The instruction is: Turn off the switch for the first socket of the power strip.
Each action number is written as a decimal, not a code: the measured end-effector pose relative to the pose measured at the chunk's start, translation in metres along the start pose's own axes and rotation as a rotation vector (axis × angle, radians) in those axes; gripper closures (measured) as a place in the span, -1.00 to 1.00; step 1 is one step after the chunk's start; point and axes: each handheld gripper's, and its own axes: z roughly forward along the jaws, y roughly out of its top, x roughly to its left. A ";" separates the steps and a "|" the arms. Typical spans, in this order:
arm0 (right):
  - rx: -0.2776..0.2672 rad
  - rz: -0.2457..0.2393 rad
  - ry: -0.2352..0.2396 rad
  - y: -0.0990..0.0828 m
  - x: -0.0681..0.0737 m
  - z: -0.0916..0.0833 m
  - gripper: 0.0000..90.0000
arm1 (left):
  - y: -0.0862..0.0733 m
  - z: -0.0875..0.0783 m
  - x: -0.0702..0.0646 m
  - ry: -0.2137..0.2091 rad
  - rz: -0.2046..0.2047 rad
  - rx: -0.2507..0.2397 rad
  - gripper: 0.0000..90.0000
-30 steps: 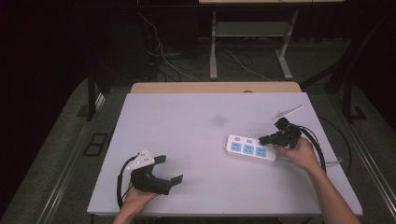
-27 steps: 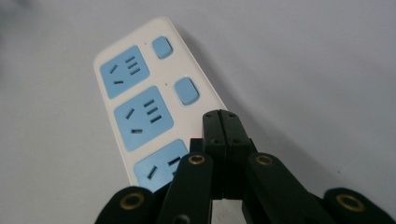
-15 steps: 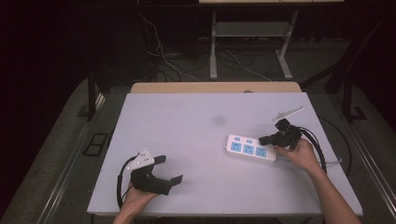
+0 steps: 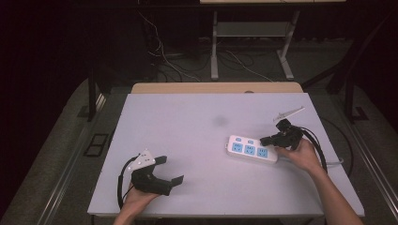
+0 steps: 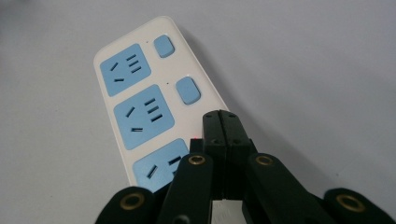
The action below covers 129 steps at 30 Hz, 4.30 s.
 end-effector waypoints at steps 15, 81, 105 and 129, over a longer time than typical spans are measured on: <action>0.000 -0.004 -0.007 0.006 0.002 -0.012 1.00 | 0.000 0.000 0.001 0.003 -0.004 0.002 -1.00; -0.312 0.172 -0.078 -0.044 0.056 -0.101 -0.99 | 0.000 -0.006 0.002 0.007 -0.022 -0.035 -1.00; -0.328 0.127 -0.011 -0.067 0.078 -0.069 -0.99 | 0.000 -0.006 0.002 0.003 -0.024 -0.032 -1.00; -0.329 0.077 0.026 -0.086 0.087 -0.035 -0.99 | 0.001 -0.006 0.002 0.000 -0.017 -0.033 -1.00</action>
